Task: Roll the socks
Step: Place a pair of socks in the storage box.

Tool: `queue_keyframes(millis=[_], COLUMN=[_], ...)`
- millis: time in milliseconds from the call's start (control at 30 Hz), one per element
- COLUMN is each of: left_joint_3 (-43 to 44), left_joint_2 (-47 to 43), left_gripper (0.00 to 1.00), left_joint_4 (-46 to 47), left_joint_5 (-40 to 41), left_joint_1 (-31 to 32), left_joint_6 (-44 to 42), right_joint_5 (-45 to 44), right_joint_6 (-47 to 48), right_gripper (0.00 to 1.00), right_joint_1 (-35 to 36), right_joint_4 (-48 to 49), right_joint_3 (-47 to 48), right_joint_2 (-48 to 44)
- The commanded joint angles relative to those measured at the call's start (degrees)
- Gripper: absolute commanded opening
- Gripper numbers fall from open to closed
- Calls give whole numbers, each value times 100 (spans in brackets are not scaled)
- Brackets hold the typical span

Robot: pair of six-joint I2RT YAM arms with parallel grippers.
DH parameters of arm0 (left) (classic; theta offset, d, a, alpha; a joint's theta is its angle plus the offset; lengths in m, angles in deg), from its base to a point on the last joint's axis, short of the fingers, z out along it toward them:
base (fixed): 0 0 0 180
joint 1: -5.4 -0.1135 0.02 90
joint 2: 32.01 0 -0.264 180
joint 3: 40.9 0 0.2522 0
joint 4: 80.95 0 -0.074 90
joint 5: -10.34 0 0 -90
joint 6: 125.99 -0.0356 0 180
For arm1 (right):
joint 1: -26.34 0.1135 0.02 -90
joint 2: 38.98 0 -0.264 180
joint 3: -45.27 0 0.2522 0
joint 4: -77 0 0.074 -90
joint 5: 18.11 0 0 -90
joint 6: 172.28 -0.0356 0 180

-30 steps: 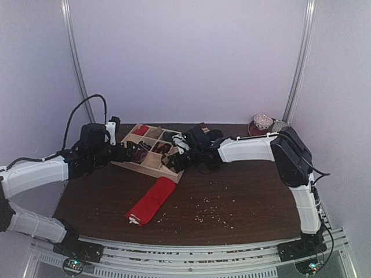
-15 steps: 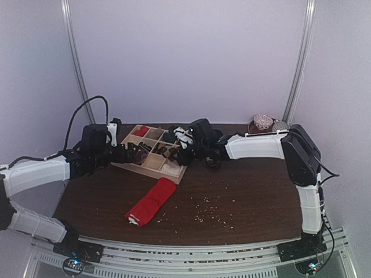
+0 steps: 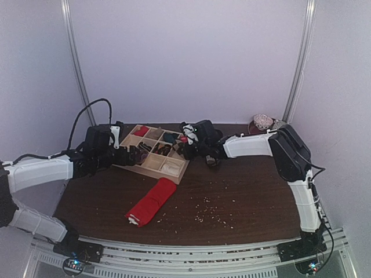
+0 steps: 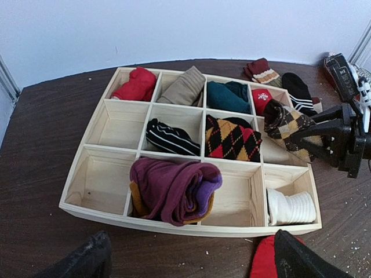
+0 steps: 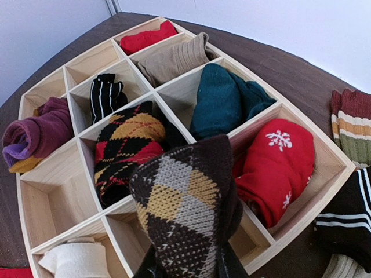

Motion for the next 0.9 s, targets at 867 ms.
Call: queue_keyframes(millis=[867], left_joint_3=[-20], left_joint_2=[-122], left_gripper=[96], left_joint_4=[342], left_joint_5=[-569], left_joint_1=[-42], left_joint_6=[30], right_joint_5=[-1597], right_joint_6=[-722], right_gripper=[0], right_joint_1=[399], right_joint_4=[-2995], right_joint_3=[1156], right_joint_2=[1122])
